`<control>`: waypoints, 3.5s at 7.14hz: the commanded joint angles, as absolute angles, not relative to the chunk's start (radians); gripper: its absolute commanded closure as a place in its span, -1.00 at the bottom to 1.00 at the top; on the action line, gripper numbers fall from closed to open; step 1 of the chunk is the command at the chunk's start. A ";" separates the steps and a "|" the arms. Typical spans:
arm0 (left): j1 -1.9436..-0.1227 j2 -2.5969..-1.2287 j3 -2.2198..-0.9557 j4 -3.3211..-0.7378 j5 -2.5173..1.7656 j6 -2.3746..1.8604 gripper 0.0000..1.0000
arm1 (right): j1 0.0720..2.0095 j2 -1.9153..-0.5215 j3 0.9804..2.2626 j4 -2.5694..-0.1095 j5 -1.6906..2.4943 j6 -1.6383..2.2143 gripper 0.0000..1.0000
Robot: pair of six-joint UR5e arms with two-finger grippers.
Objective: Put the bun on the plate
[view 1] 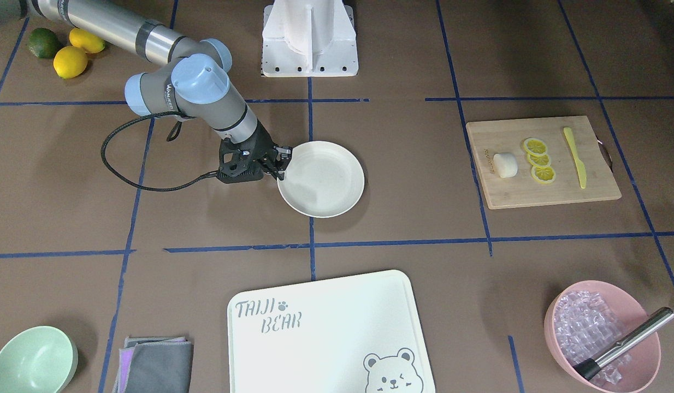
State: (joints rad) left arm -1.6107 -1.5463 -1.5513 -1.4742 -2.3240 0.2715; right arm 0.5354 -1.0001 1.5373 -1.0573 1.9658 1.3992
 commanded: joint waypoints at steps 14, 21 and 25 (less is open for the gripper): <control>-1.572 -1.557 -1.585 -1.652 -2.350 0.261 -1.00 | 1.542 -1.550 1.618 -1.626 2.269 -0.178 -0.99; -1.093 -1.532 -1.844 -1.916 -2.305 -0.675 -1.00 | 1.542 -1.591 1.664 -1.615 2.272 -0.161 -0.99; -0.776 -1.566 -1.829 -2.036 -2.069 -0.992 -1.00 | 1.542 -1.600 1.675 -1.615 2.272 -0.158 -0.99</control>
